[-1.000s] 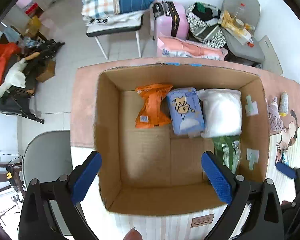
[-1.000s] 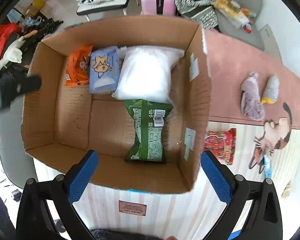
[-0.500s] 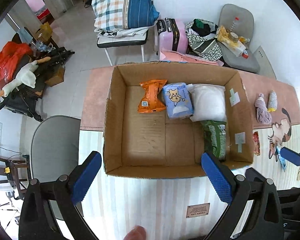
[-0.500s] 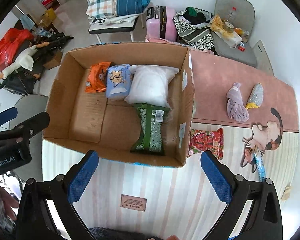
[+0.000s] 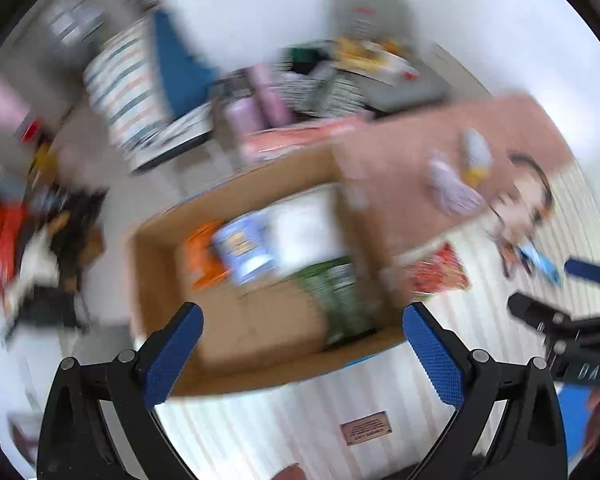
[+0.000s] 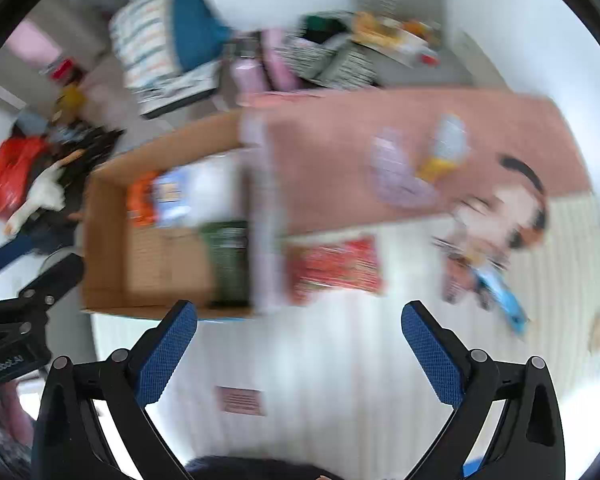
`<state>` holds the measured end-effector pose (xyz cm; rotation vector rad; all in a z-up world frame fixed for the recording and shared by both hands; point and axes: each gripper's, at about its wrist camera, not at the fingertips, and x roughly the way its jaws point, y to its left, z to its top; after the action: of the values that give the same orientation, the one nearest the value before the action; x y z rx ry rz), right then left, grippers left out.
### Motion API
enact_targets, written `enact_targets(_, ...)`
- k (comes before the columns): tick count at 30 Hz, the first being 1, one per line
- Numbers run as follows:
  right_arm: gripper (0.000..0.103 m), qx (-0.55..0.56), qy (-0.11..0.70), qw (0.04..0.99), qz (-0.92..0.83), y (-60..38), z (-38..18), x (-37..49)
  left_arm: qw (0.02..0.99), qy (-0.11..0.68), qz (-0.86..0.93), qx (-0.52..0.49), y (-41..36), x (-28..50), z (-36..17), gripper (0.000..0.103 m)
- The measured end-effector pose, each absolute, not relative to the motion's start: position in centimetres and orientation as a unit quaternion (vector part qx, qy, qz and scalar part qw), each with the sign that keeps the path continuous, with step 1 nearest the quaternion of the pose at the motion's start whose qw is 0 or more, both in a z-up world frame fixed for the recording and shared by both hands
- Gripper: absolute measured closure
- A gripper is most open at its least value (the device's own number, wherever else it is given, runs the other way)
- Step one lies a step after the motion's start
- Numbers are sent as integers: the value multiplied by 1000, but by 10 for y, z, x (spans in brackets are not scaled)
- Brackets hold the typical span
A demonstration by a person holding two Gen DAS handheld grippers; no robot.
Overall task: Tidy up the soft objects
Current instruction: 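Grasp the red snack packet with the left tool while the right grasps the silver-yellow sponge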
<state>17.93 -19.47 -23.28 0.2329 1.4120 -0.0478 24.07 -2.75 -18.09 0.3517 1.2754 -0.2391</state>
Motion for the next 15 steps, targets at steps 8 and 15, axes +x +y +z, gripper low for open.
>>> enact_targets(8,0,147,687,697,-142,-355,-295,152,632,627,-241,387,-189,265,-296,1)
enact_targets(15,0,168,709,668,-150,-402,-340,151,503,675,-259,473,-235,261,-401,1)
